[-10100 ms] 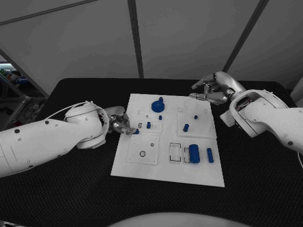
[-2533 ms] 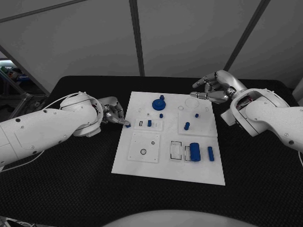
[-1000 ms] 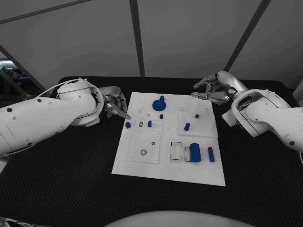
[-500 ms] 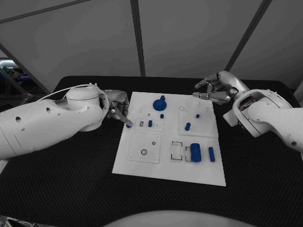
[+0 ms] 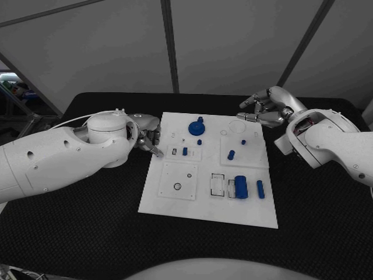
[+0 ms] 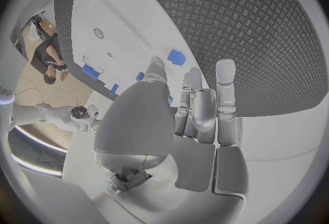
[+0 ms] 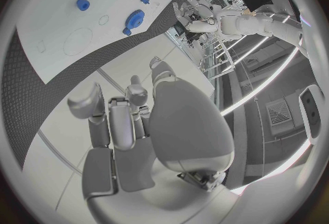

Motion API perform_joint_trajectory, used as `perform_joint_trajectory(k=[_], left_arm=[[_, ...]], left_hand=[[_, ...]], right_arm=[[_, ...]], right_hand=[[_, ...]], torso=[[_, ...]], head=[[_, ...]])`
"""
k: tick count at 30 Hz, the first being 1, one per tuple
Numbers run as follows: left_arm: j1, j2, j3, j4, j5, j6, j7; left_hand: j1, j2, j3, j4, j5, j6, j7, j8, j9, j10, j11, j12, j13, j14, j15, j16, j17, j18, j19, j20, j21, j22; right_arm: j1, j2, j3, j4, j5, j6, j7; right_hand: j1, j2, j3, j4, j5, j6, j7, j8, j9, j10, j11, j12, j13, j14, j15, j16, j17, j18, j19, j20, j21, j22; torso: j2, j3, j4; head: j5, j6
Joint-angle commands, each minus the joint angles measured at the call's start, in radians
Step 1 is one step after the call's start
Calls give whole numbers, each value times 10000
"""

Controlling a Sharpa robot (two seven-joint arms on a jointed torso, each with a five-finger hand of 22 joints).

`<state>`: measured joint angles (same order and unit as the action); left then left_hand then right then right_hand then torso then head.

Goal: Assemble the parts on the task board

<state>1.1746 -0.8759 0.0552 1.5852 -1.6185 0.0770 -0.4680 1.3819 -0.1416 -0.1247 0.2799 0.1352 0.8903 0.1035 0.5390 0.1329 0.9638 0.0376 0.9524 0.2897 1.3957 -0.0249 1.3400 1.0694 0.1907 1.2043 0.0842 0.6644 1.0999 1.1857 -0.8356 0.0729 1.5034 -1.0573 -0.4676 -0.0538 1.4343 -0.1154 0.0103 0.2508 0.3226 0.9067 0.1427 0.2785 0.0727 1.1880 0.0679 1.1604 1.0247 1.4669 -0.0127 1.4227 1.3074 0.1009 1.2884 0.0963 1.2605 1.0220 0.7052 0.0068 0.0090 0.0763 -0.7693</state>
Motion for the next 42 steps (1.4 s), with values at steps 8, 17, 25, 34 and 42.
perform_joint_trajectory(k=[8,17,25,34,42], left_arm=[[-171,17,0,-43,-194,-223,177],[-227,56,1,-129,-192,-323,197],[-243,65,2,-220,-141,-395,173],[-245,52,4,-224,131,-342,169],[-246,83,4,-239,307,-353,233]], left_hand=[[333,109,261,-12,38,154,-27,-256,-160,105,-52,68,-68,53,-42,93,19,-206,77,-38,54,67],[499,203,426,-18,43,222,-20,-412,-263,131,-53,52,-121,61,-47,122,41,-213,95,-48,67,109],[556,295,544,19,42,298,-9,-503,-327,167,-48,35,-161,81,-45,156,82,-224,125,-50,112,155],[604,360,634,34,37,389,-25,-558,-370,213,-63,23,-191,87,-51,169,89,-230,146,-52,141,189],[664,433,733,42,28,505,-51,-622,-419,279,-88,3,-229,107,-70,199,126,-241,189,-64,217,250]], right_arm=[[11,14,5,6,-25,46,47],[8,18,5,-4,-25,45,53],[7,14,5,-4,-25,47,53],[6,12,5,-11,-25,50,53],[2,26,5,-16,-25,55,57]], right_hand=[[3,76,1,1,49,52,8,36,-11,-4,-95,-9,-15,472,-42,-67,259,102,-9,-56,-45,-17],[3,76,1,1,49,52,8,36,-11,-4,-95,-9,-15,472,-42,-67,259,102,-9,-56,-45,-17],[3,76,1,1,49,52,8,36,-11,-4,-95,-9,-15,472,-42,-67,259,102,-9,-56,-45,-17],[3,76,1,1,49,52,8,36,-11,-4,-95,-9,-15,472,-42,-67,259,102,-9,-56,-45,-17],[3,76,1,1,49,52,8,36,-11,-4,-95,-9,-15,472,-42,-67,259,102,-9,-56,-45,-17]], torso=[[-4,-3,-2],[-3,2,3],[0,7,-1],[-7,-1,10],[0,4,0]], head=[[18,1],[8,-5],[2,-6],[4,-29],[20,-40]])
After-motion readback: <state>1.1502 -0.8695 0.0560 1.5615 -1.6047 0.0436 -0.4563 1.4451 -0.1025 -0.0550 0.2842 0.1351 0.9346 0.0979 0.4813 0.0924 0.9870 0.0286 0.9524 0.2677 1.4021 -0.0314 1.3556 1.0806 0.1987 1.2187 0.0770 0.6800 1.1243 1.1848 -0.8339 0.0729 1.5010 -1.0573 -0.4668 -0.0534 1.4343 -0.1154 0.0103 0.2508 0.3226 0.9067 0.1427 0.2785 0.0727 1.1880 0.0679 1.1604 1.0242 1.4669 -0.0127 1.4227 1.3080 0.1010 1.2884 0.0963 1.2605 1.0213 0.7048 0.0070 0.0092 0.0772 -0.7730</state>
